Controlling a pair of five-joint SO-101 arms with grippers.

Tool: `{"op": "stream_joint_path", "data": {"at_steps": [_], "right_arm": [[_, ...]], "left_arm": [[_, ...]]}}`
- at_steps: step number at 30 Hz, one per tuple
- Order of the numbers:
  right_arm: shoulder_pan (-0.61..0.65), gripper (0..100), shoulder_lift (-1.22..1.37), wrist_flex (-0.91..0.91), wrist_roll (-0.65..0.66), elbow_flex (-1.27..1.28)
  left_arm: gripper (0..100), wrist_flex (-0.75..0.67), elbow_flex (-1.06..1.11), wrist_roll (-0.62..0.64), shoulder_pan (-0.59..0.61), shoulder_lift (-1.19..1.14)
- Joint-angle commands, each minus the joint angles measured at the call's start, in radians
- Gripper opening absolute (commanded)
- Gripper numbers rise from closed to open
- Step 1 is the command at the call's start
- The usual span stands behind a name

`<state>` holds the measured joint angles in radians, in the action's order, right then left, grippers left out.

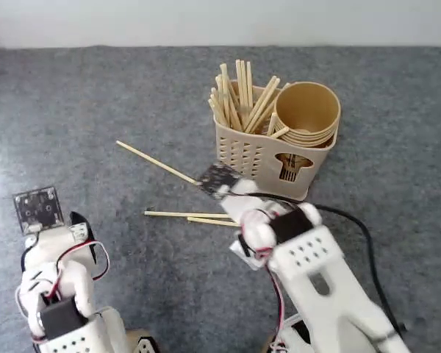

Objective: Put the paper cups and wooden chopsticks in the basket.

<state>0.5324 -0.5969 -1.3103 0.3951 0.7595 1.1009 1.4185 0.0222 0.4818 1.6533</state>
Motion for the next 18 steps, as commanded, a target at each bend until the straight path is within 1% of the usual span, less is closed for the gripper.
{"op": "stream_joint_path", "data": {"at_steps": [1, 3, 4, 8, 18], "right_arm": [[0.033, 14.8, 0.143, 0.019, 0.009, -0.144], [0.042, 19.6, 0.234, 0.045, 0.011, -0.193], [0.048, 19.9, 0.28, 0.061, 0.023, -0.215], [0.085, 17.6, 0.45, 0.088, 0.103, -0.307], [0.131, 17.7, 0.733, 0.088, 0.107, -0.54]], "left_arm": [[10, 0.025, 0.013, -0.021, 0.006, 0.112], [10, 0.055, 0.019, -0.04, 0.006, 0.161], [10, 0.066, 0.021, -0.041, 0.006, 0.172], [10, 0.071, 0.022, -0.043, 0.005, 0.163], [10, 0.071, 0.022, -0.043, 0.005, 0.163]]}}
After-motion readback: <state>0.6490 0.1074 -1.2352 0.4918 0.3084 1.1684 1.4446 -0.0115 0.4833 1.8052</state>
